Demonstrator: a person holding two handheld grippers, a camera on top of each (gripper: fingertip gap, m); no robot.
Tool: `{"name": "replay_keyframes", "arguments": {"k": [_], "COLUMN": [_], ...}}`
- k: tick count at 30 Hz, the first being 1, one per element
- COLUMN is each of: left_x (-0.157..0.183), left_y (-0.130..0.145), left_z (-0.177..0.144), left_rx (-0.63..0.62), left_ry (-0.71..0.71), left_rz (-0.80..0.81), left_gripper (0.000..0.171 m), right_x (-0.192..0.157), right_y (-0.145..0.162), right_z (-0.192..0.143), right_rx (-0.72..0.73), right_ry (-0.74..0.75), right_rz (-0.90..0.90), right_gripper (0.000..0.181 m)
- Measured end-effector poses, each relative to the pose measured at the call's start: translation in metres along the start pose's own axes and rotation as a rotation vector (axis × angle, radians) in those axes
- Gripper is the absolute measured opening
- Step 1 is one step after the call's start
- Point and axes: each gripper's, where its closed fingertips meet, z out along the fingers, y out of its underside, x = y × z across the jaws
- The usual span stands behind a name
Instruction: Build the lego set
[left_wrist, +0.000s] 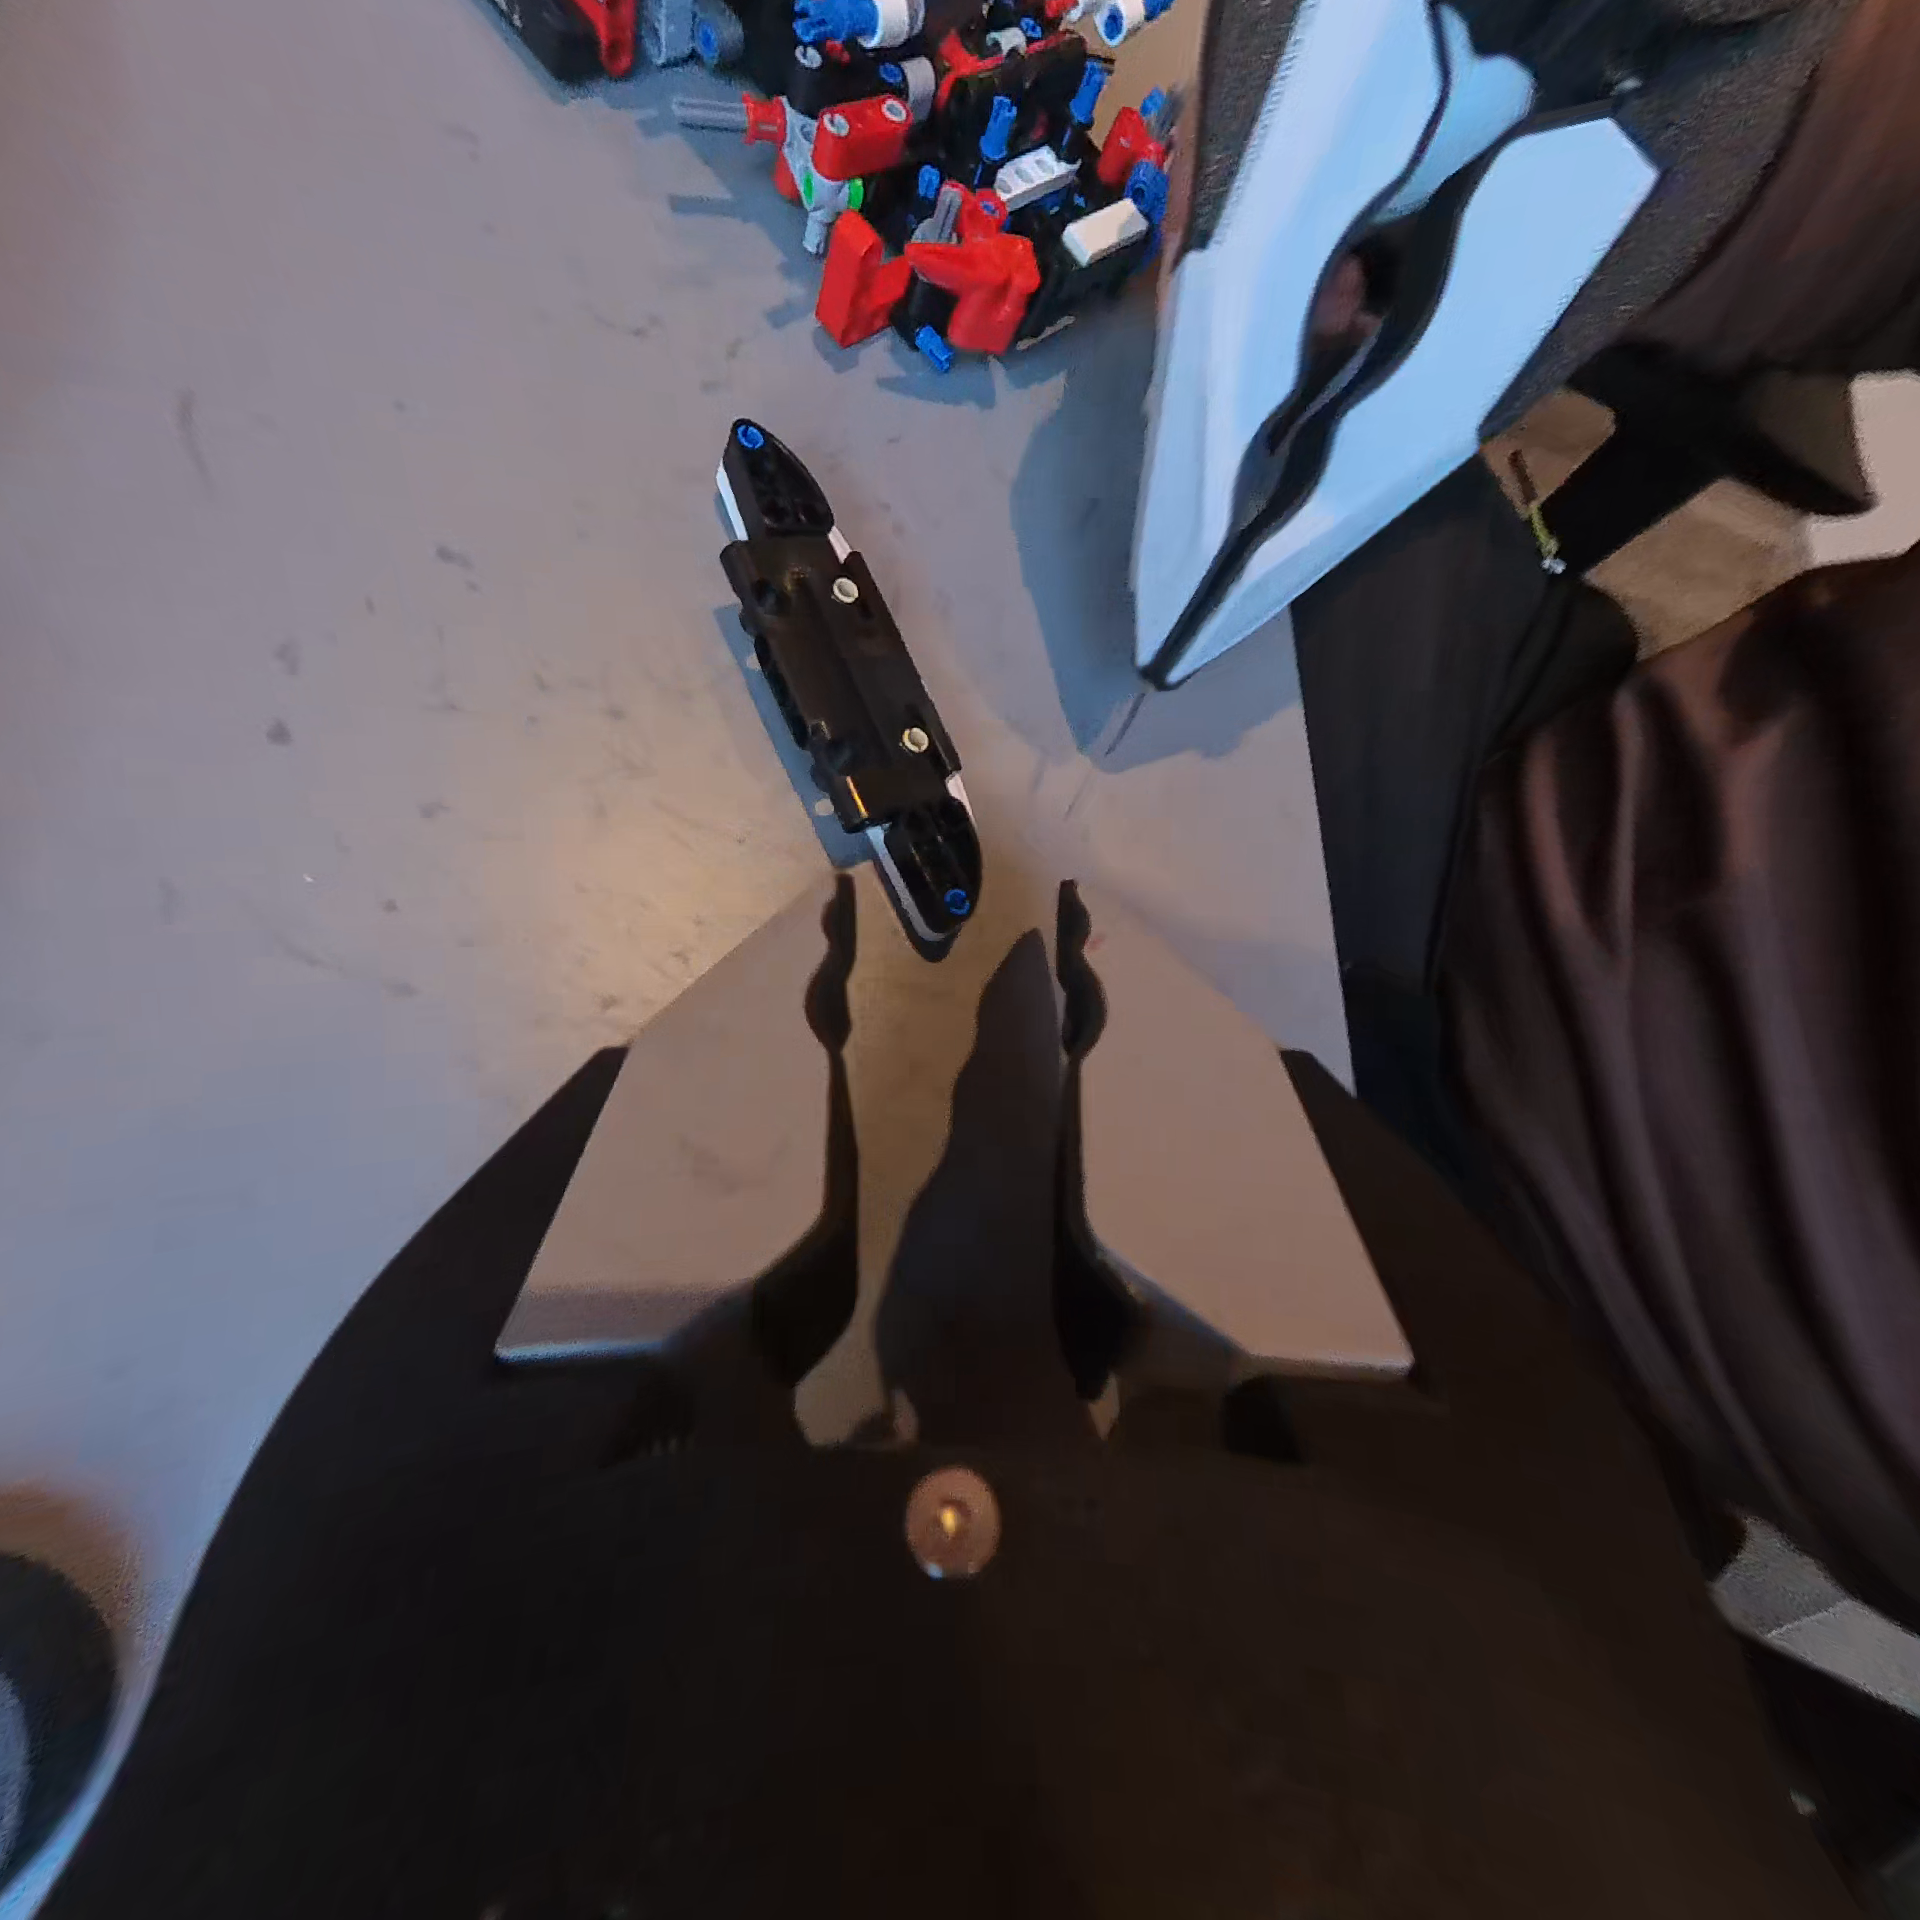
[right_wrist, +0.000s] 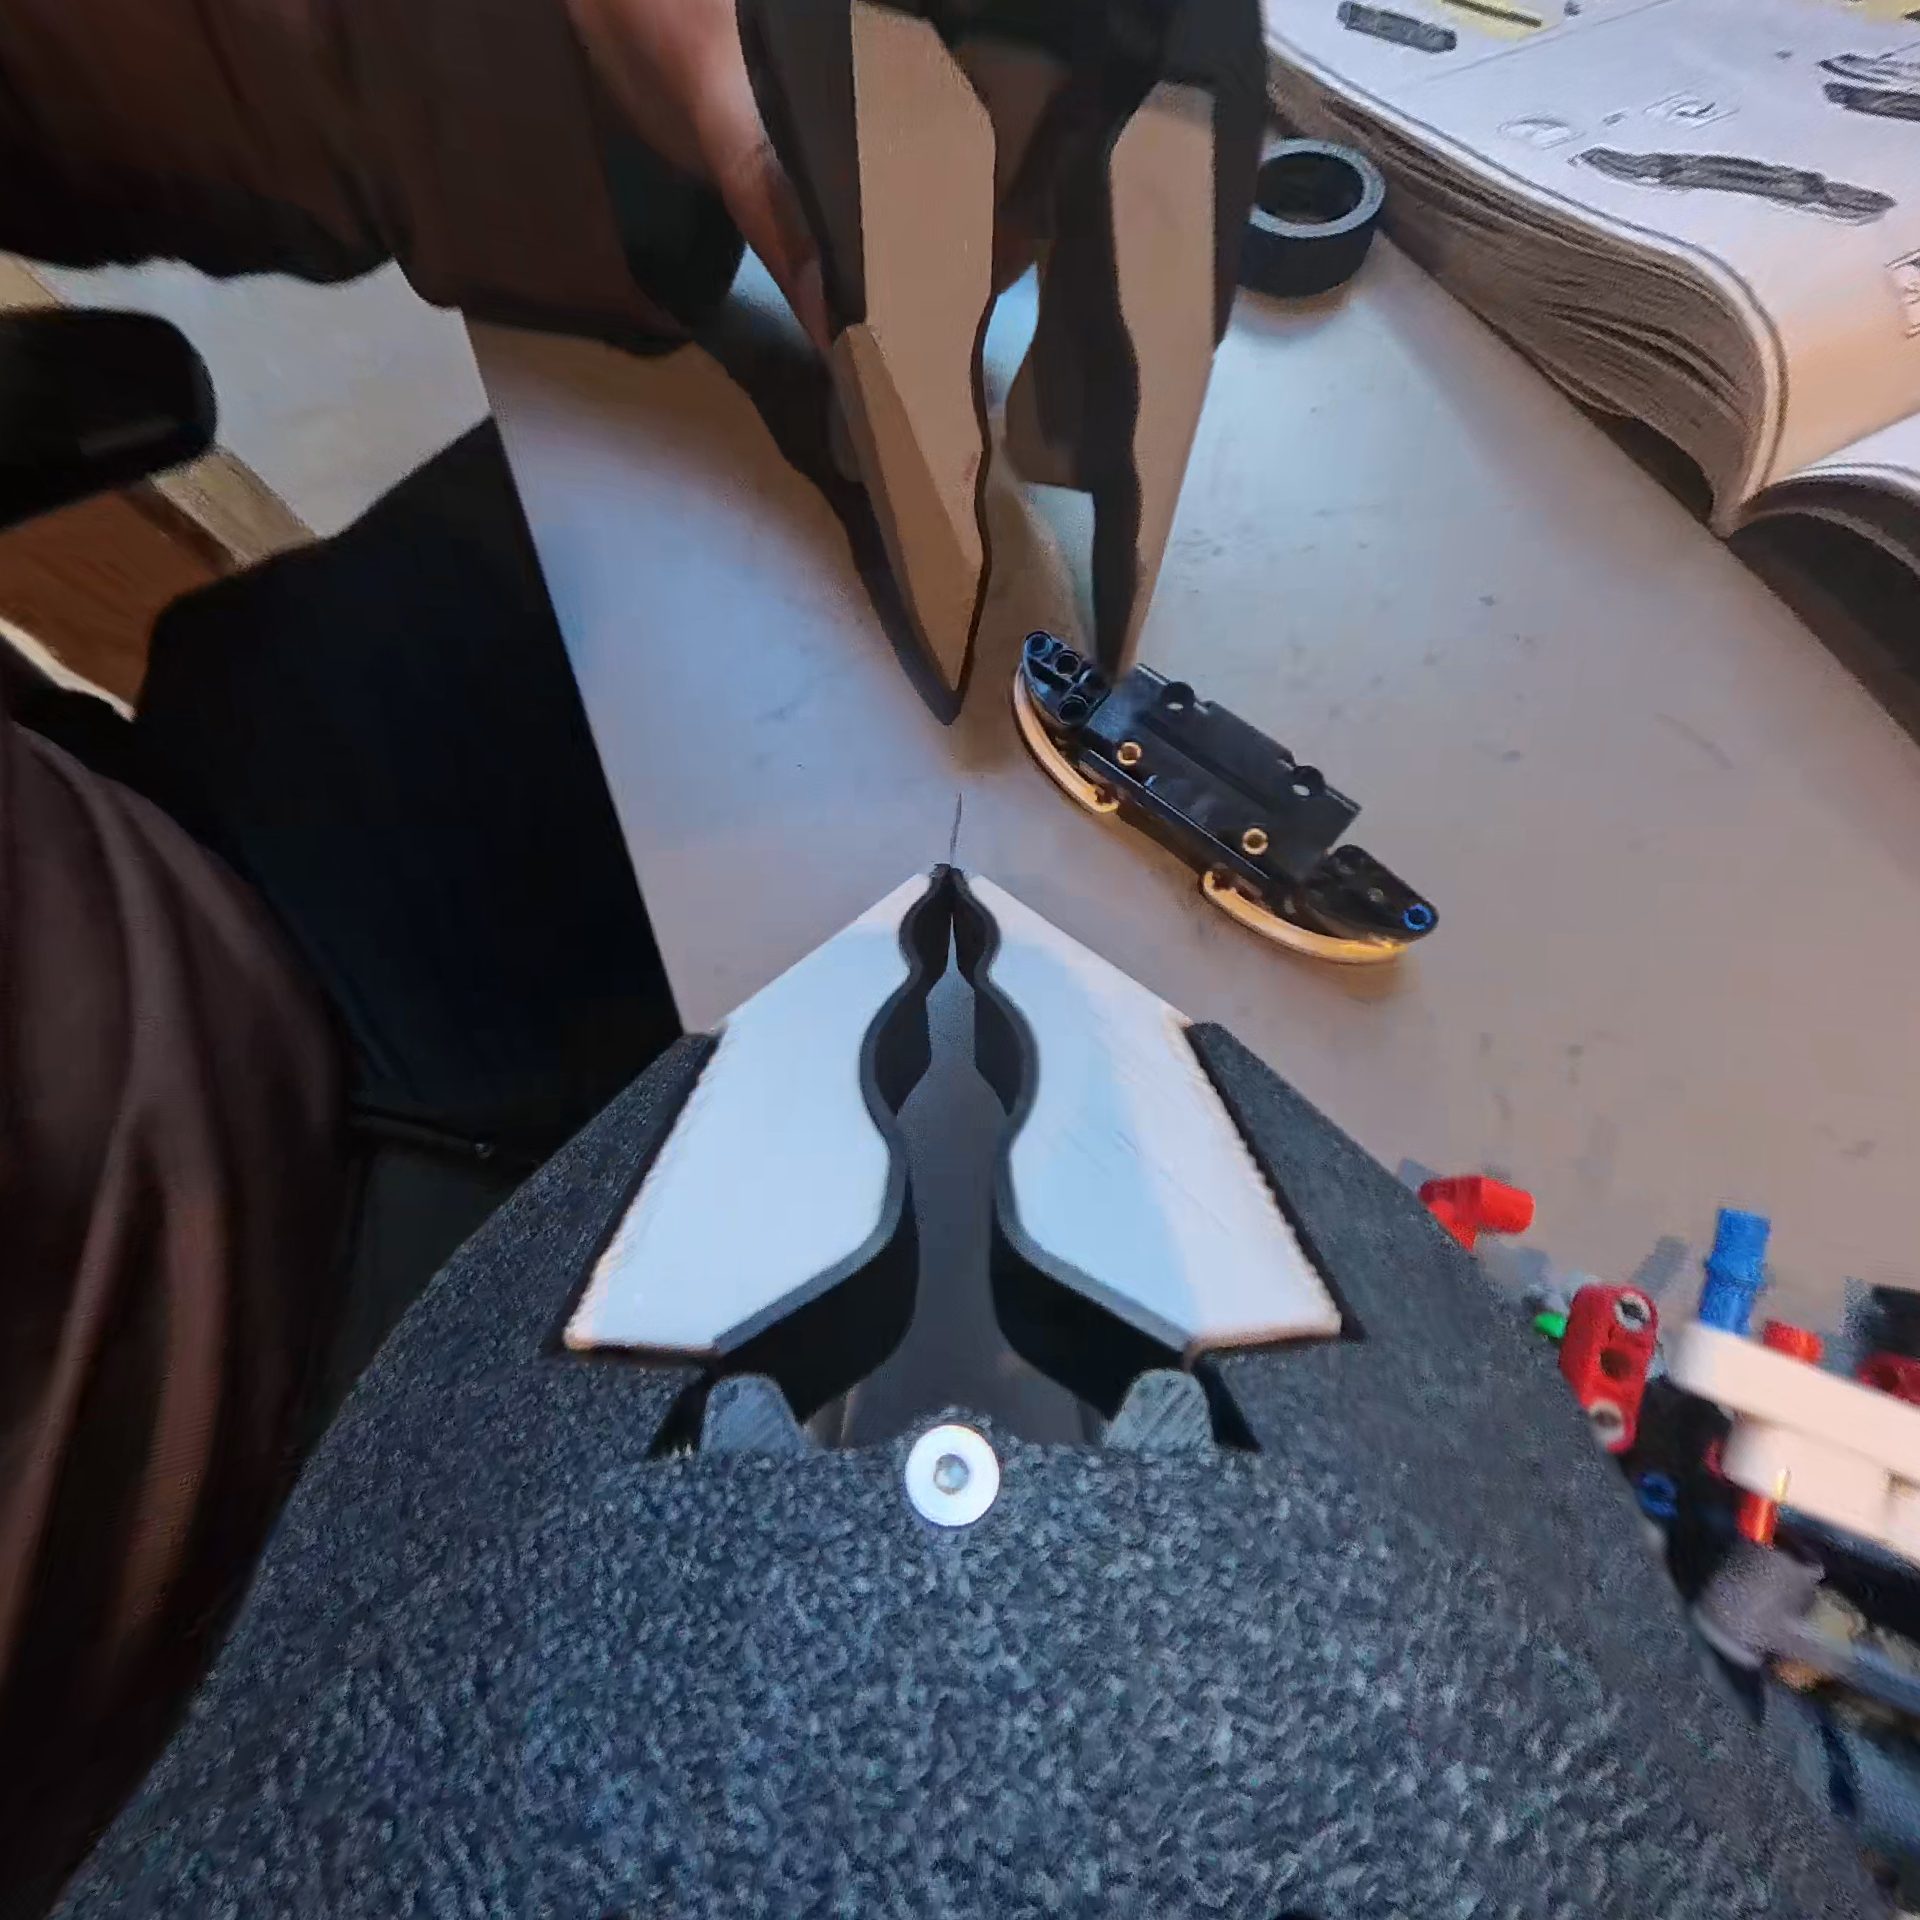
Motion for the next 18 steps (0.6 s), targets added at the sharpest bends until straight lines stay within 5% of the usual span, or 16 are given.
{"name": "replay_keyframes", "arguments": {"k": [8, 18], "left_x": [0.005, 0.004], "left_y": [0.015, 0.014], "left_z": [-0.01, -0.007], "left_rx": [-0.034, -0.028], "left_ry": [0.062, 0.031], "left_rz": [0.252, 0.296], "left_gripper": [0.039, 0.033], "right_x": [0.005, 0.004], "right_y": [-0.015, -0.021], "right_z": [0.025, 0.036], "right_rx": [-0.036, -0.03], "right_ry": [0.011, 0.035], "right_rz": [-0.107, -0.022], "right_gripper": [0.0, 0.0]}}
